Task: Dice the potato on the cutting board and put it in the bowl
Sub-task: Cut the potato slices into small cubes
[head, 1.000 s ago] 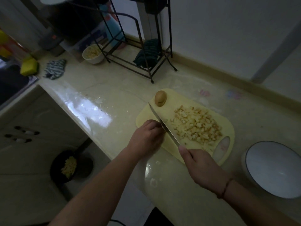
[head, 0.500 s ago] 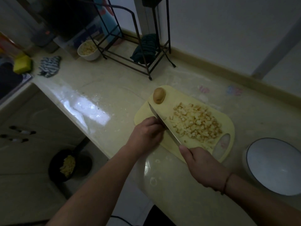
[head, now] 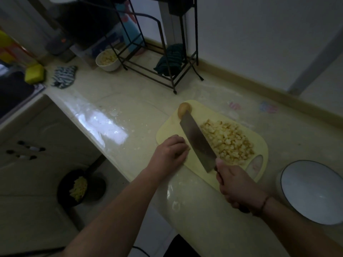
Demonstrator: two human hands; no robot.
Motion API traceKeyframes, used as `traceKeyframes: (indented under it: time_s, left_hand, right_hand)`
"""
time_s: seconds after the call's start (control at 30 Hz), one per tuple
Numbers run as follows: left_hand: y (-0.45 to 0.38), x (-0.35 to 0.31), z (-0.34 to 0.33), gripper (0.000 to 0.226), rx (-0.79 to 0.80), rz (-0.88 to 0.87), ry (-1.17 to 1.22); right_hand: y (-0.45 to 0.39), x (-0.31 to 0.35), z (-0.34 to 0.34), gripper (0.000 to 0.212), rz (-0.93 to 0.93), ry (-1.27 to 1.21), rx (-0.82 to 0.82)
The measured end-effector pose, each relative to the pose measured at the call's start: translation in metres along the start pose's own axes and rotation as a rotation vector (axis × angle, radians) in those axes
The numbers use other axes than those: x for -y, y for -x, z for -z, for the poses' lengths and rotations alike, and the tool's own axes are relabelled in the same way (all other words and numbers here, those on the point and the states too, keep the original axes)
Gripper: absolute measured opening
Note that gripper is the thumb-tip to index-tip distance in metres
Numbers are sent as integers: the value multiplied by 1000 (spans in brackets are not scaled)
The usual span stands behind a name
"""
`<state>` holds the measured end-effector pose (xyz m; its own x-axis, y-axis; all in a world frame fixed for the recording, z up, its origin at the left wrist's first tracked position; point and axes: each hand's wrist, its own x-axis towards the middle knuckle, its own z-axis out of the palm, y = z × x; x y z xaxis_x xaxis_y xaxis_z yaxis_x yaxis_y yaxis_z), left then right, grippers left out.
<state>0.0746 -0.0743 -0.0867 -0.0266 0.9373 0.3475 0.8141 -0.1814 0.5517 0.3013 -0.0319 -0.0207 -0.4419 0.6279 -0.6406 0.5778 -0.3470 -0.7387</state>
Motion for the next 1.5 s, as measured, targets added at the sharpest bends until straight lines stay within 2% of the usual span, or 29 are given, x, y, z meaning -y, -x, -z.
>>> traceKeyframes:
  time_s: [0.13, 0.27, 0.6, 0.87, 1.03, 1.17, 1.23, 1.5]
  left_hand:
    - [5, -2, 1, 20, -23, -21, -66]
    - [9, -2, 5, 21, -21, -45, -120]
    - [7, -4, 2, 23, -32, -9, -116]
    - [7, -1, -4, 11, -84, 31, -25]
    - [5, 1, -1, 2, -60, 12, 5]
    - [4, 2, 0, 7, -66, -25, -21]
    - [5, 0, -3, 8, -87, -1, -14]
    - [3, -1, -3, 6, -40, 6, 28]
  right_hand:
    - [6, 2, -9, 62, 208, 269, -79]
    - [11, 5, -12, 60, 261, 350, -92]
    - [15, -2, -13, 59, 245, 417, -96]
    - [4, 5, -15, 58, 187, 474, -67]
    - [-5, 12, -15, 60, 198, 414, -40]
    - [-6, 9, -2, 61, 53, 130, 29]
    - [-7, 8, 2, 60, -6, 62, 64]
    - [-2, 10, -5, 60, -78, 3, 78]
